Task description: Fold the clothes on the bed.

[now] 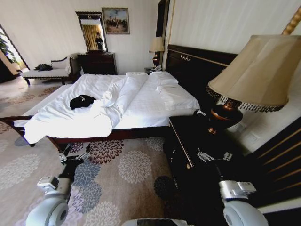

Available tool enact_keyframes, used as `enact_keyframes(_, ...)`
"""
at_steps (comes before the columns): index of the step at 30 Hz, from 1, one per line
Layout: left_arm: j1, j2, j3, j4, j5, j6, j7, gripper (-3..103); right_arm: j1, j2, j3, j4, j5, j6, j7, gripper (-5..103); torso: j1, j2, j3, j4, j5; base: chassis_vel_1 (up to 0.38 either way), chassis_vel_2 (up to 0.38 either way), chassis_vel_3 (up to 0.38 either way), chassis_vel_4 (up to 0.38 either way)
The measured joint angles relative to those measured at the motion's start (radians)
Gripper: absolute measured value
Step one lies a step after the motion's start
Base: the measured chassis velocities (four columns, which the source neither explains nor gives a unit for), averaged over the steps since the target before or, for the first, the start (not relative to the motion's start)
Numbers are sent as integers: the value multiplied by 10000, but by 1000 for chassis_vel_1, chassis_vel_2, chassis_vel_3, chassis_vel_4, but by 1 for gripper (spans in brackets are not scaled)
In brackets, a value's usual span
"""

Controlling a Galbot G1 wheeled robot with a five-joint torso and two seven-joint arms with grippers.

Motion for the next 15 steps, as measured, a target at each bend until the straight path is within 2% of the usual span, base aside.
enact_keyframes(15,-61,-37,238,-41,84,22,-37,100,-82,15,29,42,-98,-57,-10,100,-1,1,-1,-1,0,-8,7,9,-7)
